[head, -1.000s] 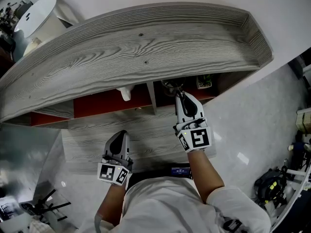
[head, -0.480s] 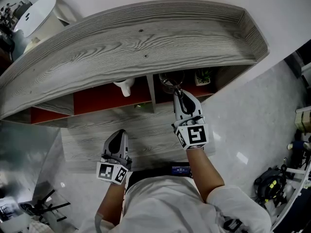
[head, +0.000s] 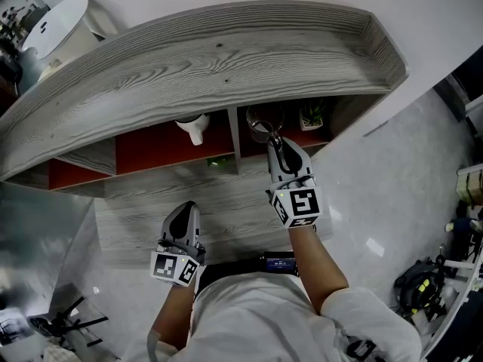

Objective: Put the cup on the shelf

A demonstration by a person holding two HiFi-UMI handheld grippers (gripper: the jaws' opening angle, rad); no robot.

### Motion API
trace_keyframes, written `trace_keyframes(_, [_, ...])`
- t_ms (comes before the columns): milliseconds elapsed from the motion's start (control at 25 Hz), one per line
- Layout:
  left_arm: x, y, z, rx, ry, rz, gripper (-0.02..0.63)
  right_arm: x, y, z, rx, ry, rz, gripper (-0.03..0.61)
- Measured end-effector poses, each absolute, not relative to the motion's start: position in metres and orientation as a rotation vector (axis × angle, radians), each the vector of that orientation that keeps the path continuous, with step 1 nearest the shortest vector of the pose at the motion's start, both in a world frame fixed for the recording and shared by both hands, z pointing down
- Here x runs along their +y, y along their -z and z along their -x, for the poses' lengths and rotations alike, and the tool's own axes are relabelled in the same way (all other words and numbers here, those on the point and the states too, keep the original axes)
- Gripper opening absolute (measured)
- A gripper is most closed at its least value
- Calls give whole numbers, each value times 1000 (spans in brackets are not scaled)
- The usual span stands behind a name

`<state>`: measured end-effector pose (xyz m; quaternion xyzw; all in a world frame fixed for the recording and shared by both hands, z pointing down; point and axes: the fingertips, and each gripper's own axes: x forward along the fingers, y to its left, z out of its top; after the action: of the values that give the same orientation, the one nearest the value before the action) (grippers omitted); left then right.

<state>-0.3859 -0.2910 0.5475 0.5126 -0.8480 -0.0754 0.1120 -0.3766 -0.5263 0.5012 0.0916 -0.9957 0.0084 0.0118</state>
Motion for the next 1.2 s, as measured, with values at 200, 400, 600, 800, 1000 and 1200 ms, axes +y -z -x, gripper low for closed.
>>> trace_keyframes(200, [-285,-543,380,-2500,225,-1508,12,-523,-498,370,-3097,-39,-283,177])
trace_keyframes(400, [-282,-538,369,-2509,223,-1522,12,-518,-483,345,-3123,-23,-294,176])
trace_keyframes(600, [-278,-528,352,-2522,229,-1553,12,-507,-473,305,-3127,-2,-308,139])
trace_keyframes(800, [-269,-513,333,-2559,220,-1578,12,-490,-474,258,-3119,-4,-293,82])
trace_keyframes(1000, [-256,-507,317,-2588,185,-1585,12,-474,-472,218,-3120,-15,-278,43])
trace_keyframes(1200, [-242,-505,303,-2588,200,-1562,12,-458,-470,190,-3116,-12,-270,40])
